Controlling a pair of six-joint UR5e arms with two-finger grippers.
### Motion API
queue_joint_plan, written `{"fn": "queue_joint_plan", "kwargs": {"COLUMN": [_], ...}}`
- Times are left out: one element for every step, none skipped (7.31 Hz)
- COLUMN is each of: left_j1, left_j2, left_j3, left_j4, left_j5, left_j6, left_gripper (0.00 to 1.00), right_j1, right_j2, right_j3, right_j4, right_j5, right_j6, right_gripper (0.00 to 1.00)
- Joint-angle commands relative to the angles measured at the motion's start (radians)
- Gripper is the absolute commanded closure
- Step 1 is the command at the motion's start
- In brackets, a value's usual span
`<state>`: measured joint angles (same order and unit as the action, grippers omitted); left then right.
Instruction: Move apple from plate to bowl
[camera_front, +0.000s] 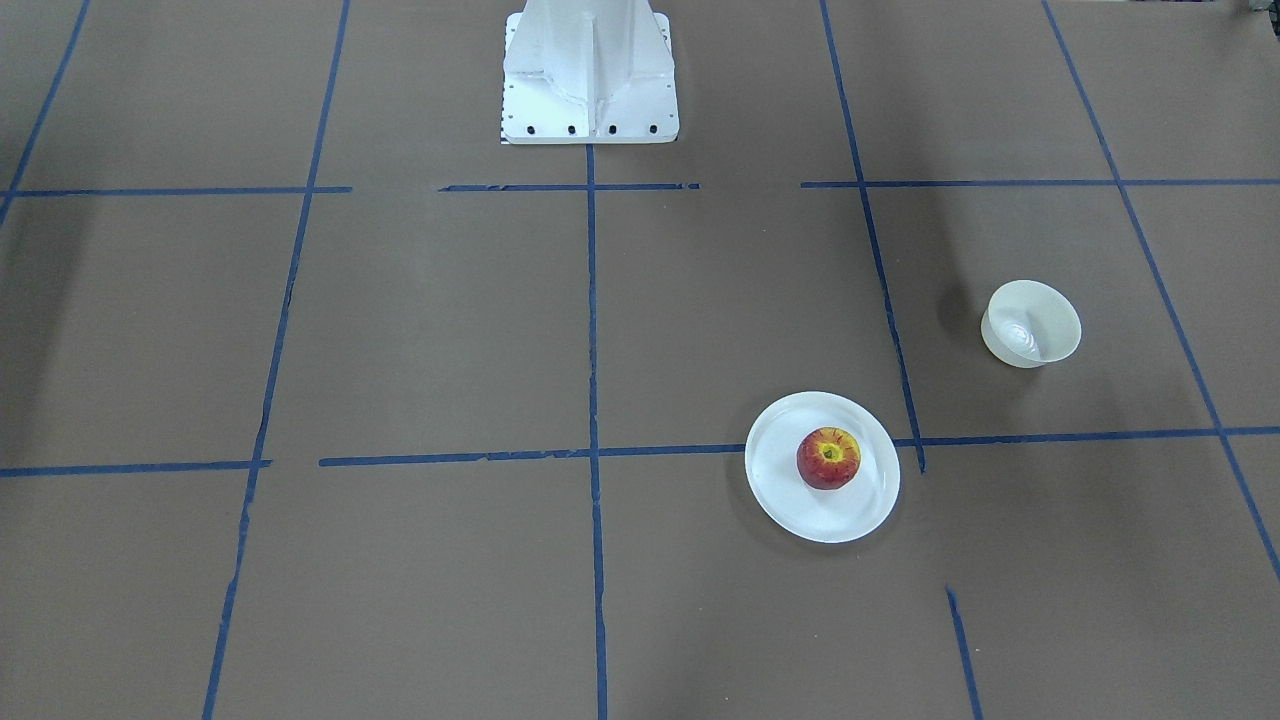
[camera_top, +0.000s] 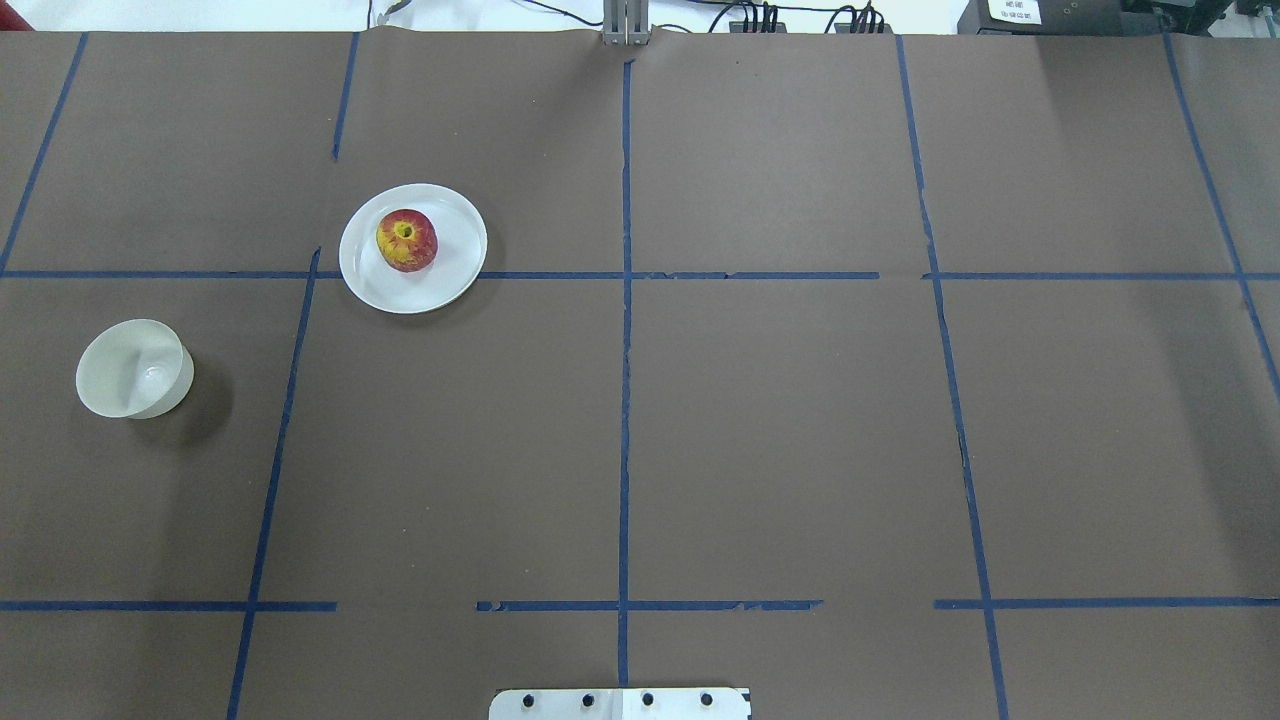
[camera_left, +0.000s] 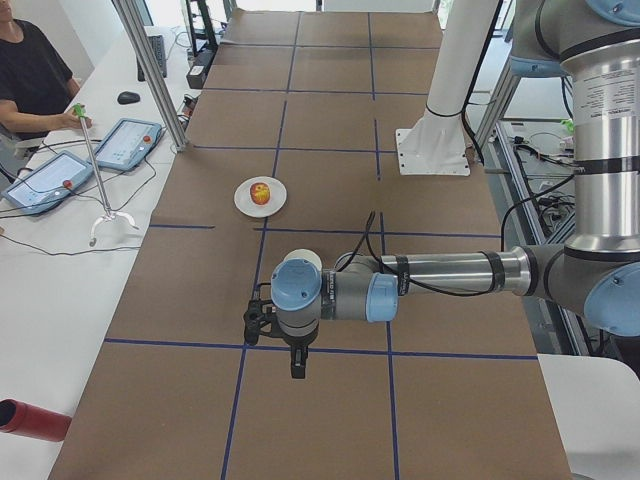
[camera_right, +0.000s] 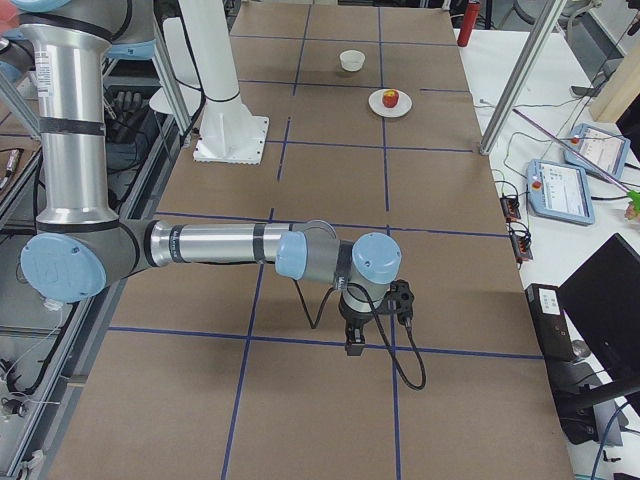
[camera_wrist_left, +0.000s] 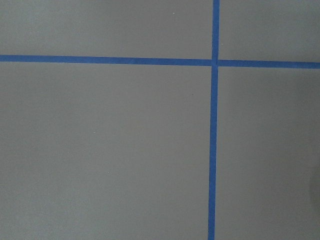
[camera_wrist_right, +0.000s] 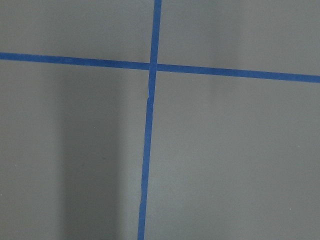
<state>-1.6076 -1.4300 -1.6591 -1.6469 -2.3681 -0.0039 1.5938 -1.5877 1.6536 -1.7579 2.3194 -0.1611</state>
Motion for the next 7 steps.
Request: {"fn": "queue_joint_plan", "kwargs": {"left_j1": [0.0,0.001,0.005,0.012,0.041,0.108,0.16], "left_j2": [0.0,-0.027,-0.059,-0.1,-0.142,-0.161,-0.196], "left_j3": [-0.013,-0.022,-0.033,-0.039,-0.056,-0.098,-0.141], "left_j4": [-0.01,-0.002,-0.001,0.001,0.003,0.004,0.007], "left_j5": [0.009,0.015,0.015,0.015,0.013,0.013,0.012], "left_j6": [0.002,-0.008,-0.011,-0.055,-0.167,-0.25,-0.343], "left_gripper": [0.0,0.0,0.0,0.0,0.0,0.0,0.0], "right_j1": [0.0,0.0,0.0,0.0,0.0,0.0,0.0], "right_j2": [0.0,0.0,0.0,0.0,0.0,0.0,0.0], "right_j3": [0.0,0.0,0.0,0.0,0.0,0.0,0.0], "right_j4": [0.0,0.0,0.0,0.0,0.0,0.0,0.0], "right_j5": [0.0,0.0,0.0,0.0,0.0,0.0,0.0], "right_j6": [0.0,0.0,0.0,0.0,0.0,0.0,0.0], "right_gripper": [0.0,0.0,0.0,0.0,0.0,0.0,0.0]}}
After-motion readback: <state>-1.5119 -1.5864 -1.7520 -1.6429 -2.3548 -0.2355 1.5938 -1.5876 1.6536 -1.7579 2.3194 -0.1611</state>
